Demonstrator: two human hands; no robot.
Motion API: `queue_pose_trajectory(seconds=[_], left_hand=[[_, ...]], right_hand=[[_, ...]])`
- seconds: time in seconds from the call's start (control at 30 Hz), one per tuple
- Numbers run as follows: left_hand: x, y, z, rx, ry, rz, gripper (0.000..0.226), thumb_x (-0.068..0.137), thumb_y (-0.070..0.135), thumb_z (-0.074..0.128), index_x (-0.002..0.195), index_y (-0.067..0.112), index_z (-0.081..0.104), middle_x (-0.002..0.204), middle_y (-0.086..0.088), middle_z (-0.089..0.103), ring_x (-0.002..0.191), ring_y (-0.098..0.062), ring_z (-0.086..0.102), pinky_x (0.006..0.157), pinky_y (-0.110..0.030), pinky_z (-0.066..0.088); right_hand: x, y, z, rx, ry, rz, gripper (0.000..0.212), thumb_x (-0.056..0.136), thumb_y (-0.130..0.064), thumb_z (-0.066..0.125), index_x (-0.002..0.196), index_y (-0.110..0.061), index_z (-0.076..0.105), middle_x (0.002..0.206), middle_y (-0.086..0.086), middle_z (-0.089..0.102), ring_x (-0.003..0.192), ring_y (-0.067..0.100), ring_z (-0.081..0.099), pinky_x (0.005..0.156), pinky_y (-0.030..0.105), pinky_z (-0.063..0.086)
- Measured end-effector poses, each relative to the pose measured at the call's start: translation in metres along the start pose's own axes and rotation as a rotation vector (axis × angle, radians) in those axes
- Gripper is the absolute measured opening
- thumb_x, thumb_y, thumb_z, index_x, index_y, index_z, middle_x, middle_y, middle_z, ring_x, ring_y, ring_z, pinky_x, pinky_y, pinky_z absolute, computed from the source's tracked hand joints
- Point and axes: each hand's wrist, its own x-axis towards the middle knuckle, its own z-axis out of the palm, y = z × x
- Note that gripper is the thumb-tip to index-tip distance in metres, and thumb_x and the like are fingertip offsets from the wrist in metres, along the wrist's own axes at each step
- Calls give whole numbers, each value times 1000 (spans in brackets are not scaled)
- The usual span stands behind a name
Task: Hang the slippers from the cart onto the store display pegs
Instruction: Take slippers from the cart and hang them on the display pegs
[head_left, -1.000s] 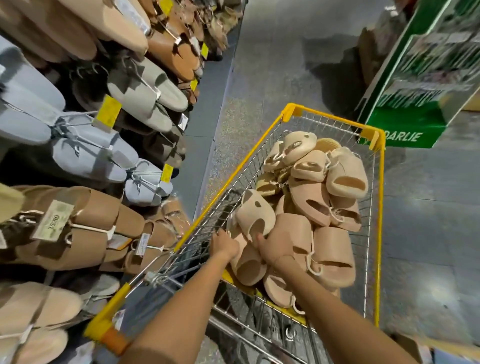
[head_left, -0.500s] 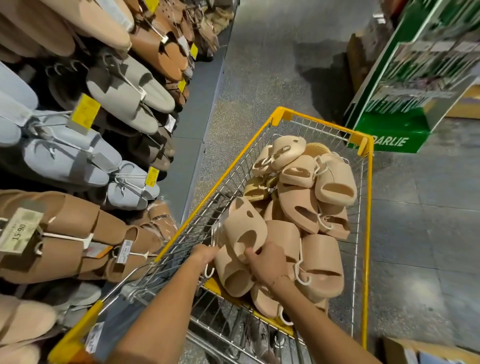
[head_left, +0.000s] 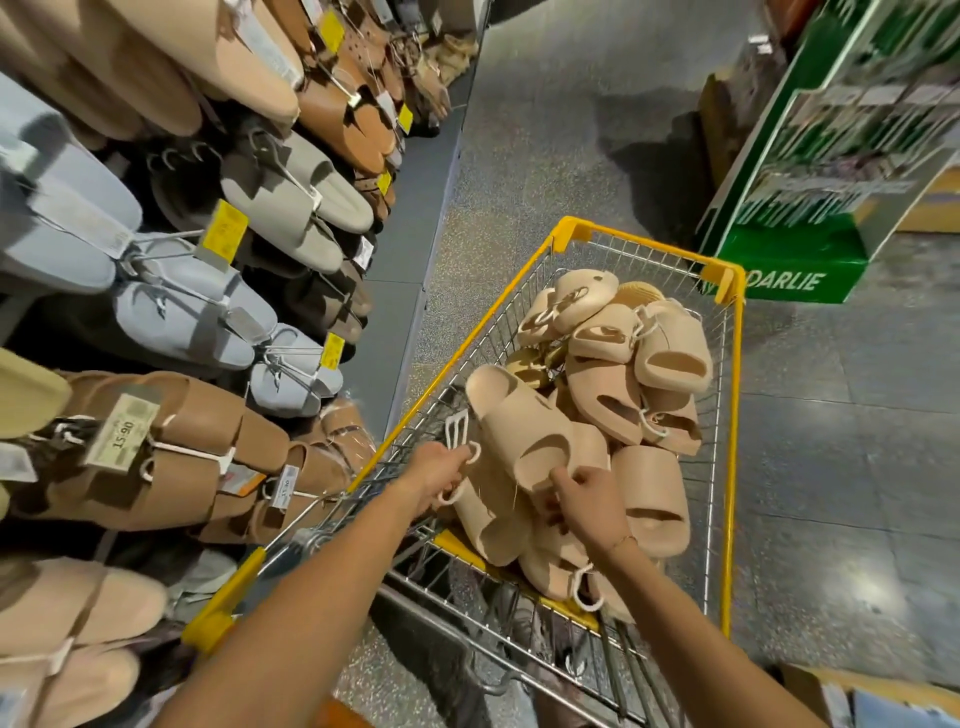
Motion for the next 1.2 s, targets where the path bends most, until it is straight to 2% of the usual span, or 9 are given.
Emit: queue_pose_trajectory(seconds=[0.13, 0.23, 0.47, 0.6, 0.67, 0.8, 0.93, 1.07, 1.2], left_hand=[[-8, 10, 10, -54, 40, 60, 24, 84, 31, 76, 82, 9, 67, 78, -11, 69, 73, -22, 63, 71, -33, 52], [-5, 5, 19, -130, 73, 88, 28, 88, 28, 75, 73, 10, 61, 71, -10, 67, 69, -23, 60, 67, -33, 48], [-24, 4, 30, -401, 43, 101, 24, 86, 13, 77, 96, 2, 58, 77, -16, 72, 68, -25, 60, 67, -39, 52], [-37, 11, 30, -595, 70, 30, 31, 91, 5, 70, 115, 8, 51, 74, -13, 73, 56, -16, 57, 57, -30, 49], [-42, 21, 24, -703, 61, 8, 27, 95, 3, 65, 120, -1, 58, 72, -11, 71, 53, -13, 59, 52, -25, 51], [-44, 46, 13, -933, 94, -34, 21, 99, 3, 59, 117, -6, 60, 81, -13, 67, 48, -10, 60, 43, -20, 50], [-47, 63, 5, -1110, 139, -20, 9, 97, 1, 61, 105, -3, 62, 85, -15, 65, 40, -7, 61, 42, -20, 52], [-49, 63, 2, -1047, 170, -35, 17, 93, 2, 68, 109, -2, 63, 78, -12, 66, 37, -6, 57, 39, -19, 48], [-45, 53, 5, -778, 161, 16, 12, 97, 12, 64, 100, 1, 61, 61, -6, 55, 41, -12, 45, 40, -22, 37]], right_hand=[[-14, -1, -11, 138, 25, 13, 42, 97, -22, 53, 60, -5, 61, 61, 15, 69, 50, 23, 61, 48, 31, 48], [-17, 6, -15, 165, 29, 23, 42, 94, -22, 53, 63, 4, 63, 61, 19, 68, 53, 26, 60, 52, 33, 47], [-18, 11, -14, 266, 24, 69, 38, 95, -19, 52, 63, -1, 61, 61, 19, 67, 55, 25, 59, 51, 32, 47], [-23, 8, -11, 407, -47, 116, 26, 94, -13, 51, 76, 2, 62, 64, 16, 66, 53, 20, 55, 47, 28, 44], [-27, 4, -12, 433, -79, 113, 23, 94, -11, 51, 78, 2, 61, 65, 16, 65, 53, 20, 54, 48, 28, 42], [-37, -5, -11, 457, -123, 98, 21, 94, -9, 52, 78, 1, 59, 65, 16, 63, 52, 19, 52, 47, 27, 41], [-46, -10, -9, 438, -146, 71, 30, 92, -8, 53, 62, -6, 54, 63, 17, 61, 52, 21, 51, 49, 28, 39], [-53, -7, -9, 396, -195, 38, 29, 96, -11, 54, 68, -5, 55, 65, 16, 61, 53, 19, 52, 48, 27, 40], [-56, -1, -8, 419, -236, 69, 22, 97, -11, 52, 77, -3, 56, 64, 11, 59, 53, 17, 51, 48, 24, 40]])
